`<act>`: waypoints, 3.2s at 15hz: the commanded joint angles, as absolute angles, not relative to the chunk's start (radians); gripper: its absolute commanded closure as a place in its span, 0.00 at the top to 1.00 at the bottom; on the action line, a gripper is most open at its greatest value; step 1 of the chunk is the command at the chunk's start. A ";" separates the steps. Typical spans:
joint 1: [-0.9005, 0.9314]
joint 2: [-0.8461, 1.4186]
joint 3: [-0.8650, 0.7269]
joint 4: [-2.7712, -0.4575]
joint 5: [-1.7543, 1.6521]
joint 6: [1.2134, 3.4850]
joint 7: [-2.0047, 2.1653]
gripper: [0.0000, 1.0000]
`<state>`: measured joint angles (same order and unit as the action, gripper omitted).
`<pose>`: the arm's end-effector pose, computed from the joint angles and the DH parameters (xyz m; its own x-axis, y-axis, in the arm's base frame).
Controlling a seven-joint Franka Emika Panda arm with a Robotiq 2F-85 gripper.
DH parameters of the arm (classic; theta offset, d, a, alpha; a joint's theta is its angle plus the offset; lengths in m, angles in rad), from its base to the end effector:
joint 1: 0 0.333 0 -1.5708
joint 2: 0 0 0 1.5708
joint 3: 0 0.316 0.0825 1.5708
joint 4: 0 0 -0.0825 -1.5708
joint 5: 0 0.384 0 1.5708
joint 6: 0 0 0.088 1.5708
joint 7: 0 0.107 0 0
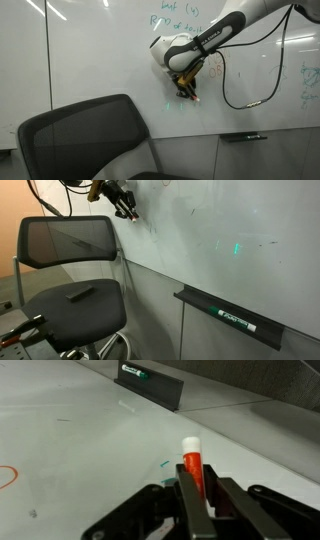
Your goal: Pick up the marker, then write something on the board
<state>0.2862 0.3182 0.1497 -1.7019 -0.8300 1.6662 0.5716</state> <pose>0.5938 0.1875 0.4113 0.9928 0.1150 0.0335 0.0540 -0.6794 0.7317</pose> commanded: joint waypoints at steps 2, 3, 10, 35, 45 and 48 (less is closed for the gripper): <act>0.252 0.302 0.117 -1.701 -0.823 1.641 0.554 0.05; 0.249 0.289 0.113 -1.717 -0.826 1.627 0.564 0.05; 0.240 0.218 0.102 -1.782 -0.883 1.540 0.651 0.05; 0.193 0.333 0.207 -2.351 -0.336 2.623 0.083 0.05; -0.026 0.543 0.432 -2.353 0.080 2.705 -0.452 0.05; -0.054 0.590 0.466 -2.340 0.097 2.691 -0.492 0.05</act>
<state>-0.0131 0.5522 0.4200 -2.3564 0.0611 2.7108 -0.4290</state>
